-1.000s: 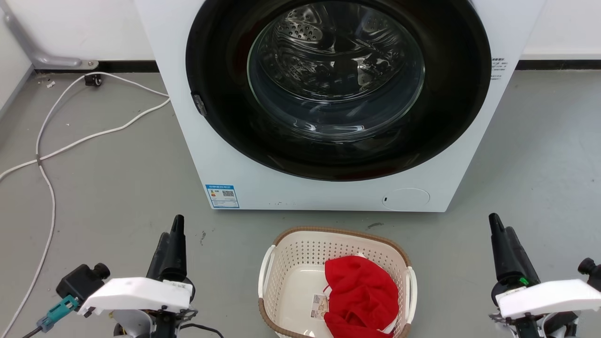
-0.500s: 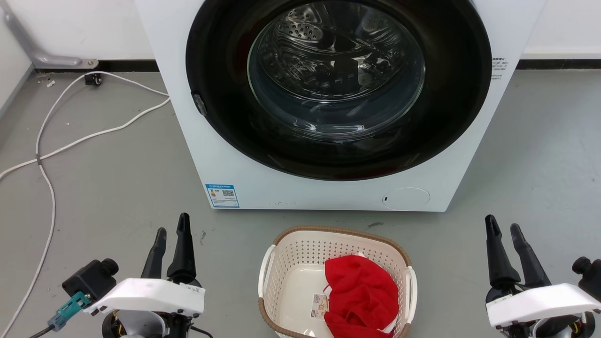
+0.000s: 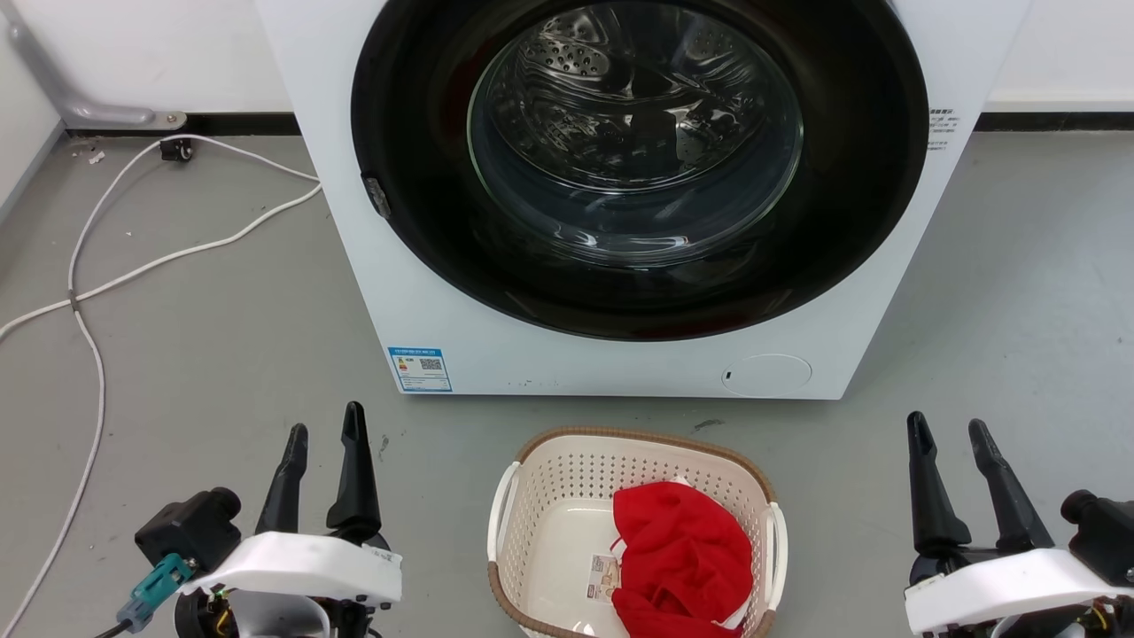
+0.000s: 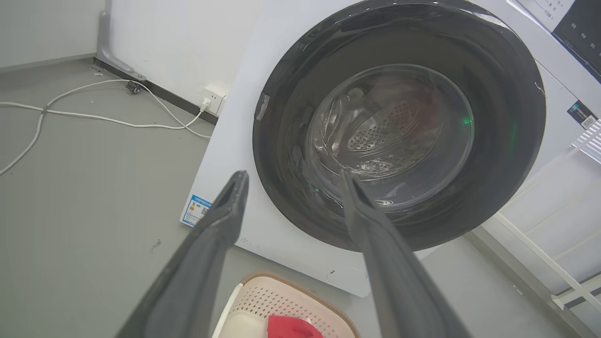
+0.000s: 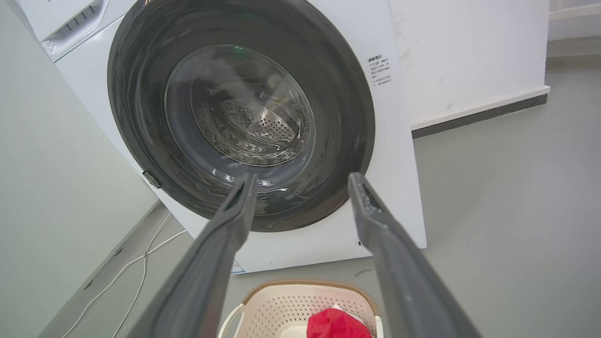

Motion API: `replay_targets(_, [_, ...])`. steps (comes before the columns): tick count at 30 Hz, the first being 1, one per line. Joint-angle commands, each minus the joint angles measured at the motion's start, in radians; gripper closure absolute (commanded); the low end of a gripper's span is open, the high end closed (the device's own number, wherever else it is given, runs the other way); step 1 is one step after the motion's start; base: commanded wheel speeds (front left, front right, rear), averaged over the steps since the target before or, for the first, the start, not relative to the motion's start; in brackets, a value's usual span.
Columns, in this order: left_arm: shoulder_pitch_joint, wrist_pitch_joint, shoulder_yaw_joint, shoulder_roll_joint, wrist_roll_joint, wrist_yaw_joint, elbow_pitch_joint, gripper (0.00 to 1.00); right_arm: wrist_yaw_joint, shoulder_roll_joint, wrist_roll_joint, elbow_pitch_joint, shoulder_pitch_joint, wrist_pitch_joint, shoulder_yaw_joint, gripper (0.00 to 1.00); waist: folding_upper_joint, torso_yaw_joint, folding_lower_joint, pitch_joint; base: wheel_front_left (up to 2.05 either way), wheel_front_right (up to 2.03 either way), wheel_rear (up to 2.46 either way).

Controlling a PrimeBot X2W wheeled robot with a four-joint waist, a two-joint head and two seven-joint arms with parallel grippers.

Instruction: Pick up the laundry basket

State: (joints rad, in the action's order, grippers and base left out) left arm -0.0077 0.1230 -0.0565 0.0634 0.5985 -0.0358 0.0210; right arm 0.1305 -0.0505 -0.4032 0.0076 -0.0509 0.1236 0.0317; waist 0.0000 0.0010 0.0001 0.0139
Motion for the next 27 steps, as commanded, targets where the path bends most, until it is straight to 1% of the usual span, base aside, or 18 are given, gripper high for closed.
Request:
replay_targets(1, [-0.002,0.009,-0.003,0.009,-0.027,-0.004,-0.018,0.0,0.0,-0.001,0.031,-0.016,-0.004,0.009,-0.001,0.0,0.0,0.0,-0.0001,0.0,0.0,0.0,0.0])
replay_targets(14, [0.016,0.043,-0.016,0.009,-0.165,-0.02,-0.026,0.0,0.0,-0.001,0.2,-0.034,-0.029,0.043,-0.006,0.0,0.0,0.0,-0.0001,0.003,0.0,0.0,0.0])
replay_targets(27, [0.034,0.074,-0.021,0.005,-0.293,-0.031,-0.032,0.0,0.0,-0.001,0.339,-0.053,-0.05,0.073,-0.007,0.0,0.0,-0.002,-0.0001,0.005,0.0,0.0,0.0])
